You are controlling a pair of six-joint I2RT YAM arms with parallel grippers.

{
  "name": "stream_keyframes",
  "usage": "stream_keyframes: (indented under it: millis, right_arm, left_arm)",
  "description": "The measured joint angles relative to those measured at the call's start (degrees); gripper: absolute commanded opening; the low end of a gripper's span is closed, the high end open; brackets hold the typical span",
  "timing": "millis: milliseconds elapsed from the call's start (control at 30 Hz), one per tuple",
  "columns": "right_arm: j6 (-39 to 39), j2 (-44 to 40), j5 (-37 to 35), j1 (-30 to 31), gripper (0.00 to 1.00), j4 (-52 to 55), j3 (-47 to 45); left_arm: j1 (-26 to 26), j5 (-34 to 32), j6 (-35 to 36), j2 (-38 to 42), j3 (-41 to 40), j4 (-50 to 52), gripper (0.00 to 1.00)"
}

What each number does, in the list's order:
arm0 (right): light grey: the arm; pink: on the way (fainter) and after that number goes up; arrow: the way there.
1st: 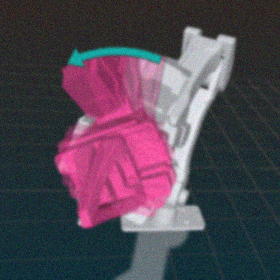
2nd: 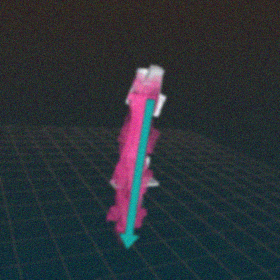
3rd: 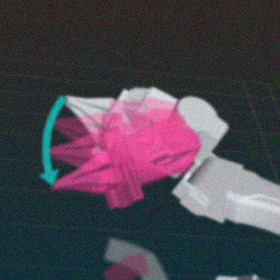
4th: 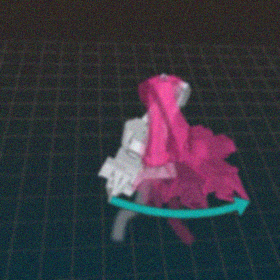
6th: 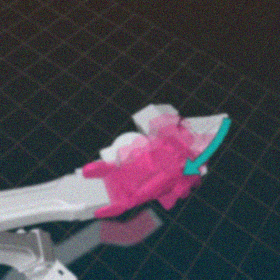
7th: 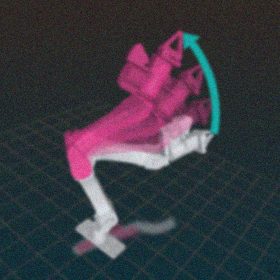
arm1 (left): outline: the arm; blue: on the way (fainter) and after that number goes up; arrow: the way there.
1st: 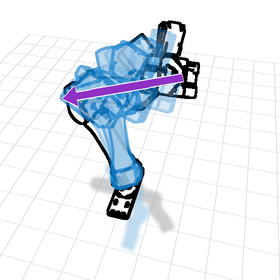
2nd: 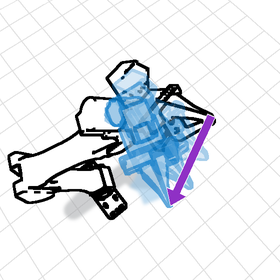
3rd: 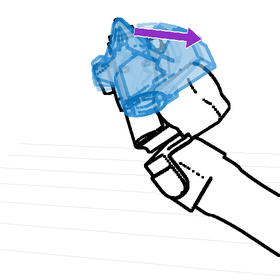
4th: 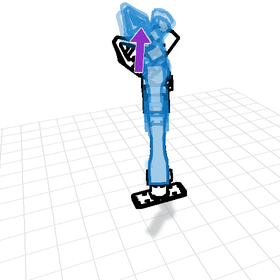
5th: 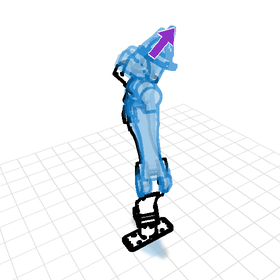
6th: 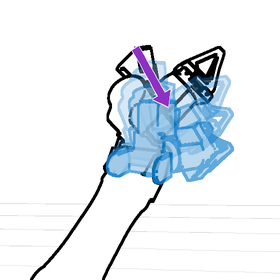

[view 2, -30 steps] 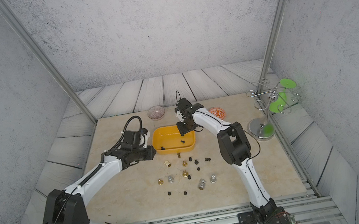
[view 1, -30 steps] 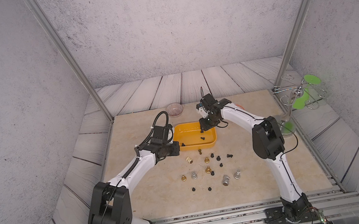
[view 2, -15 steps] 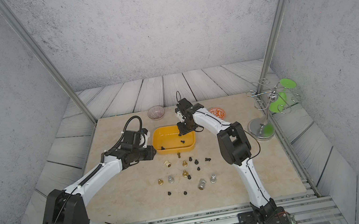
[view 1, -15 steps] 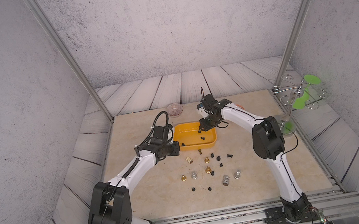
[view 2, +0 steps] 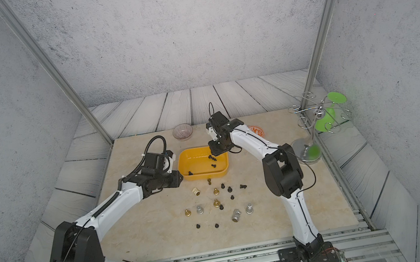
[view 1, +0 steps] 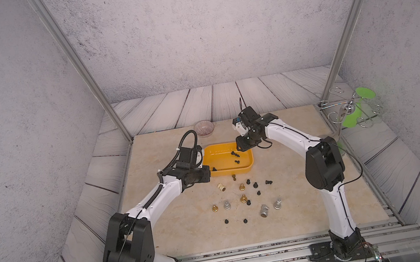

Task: Put the chess pieces into the storage box
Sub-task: Pick up the chess piece at the center of the board.

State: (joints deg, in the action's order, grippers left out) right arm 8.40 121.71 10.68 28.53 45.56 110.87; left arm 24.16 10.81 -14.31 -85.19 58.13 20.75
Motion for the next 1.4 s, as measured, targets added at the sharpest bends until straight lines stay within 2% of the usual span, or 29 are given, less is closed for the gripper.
stream_keyframes:
  millis: [533,933,1100,1400]
  right_arm:
    - [0.2,-8.1,0.2,-0.6,0.41,-1.7,-11.3]
    - [1.0,-16.6,0.2,-3.2,0.42,-3.6,-22.0]
    - [1.3,-17.1,0.2,-4.2,0.42,-5.1,-24.3]
    - [1.4,-17.2,0.5,-5.2,0.42,-5.8,-26.8]
  left_arm:
    - [1.3,1.8,2.3,3.1,-1.5,3.1,0.31]
    - [8.5,2.5,5.8,3.6,-1.9,8.3,0.34]
    - [12.8,1.6,6.6,2.8,-1.9,10.6,0.37]
    - [18.4,-1.3,6.7,-3.1,-1.0,14.0,0.4]
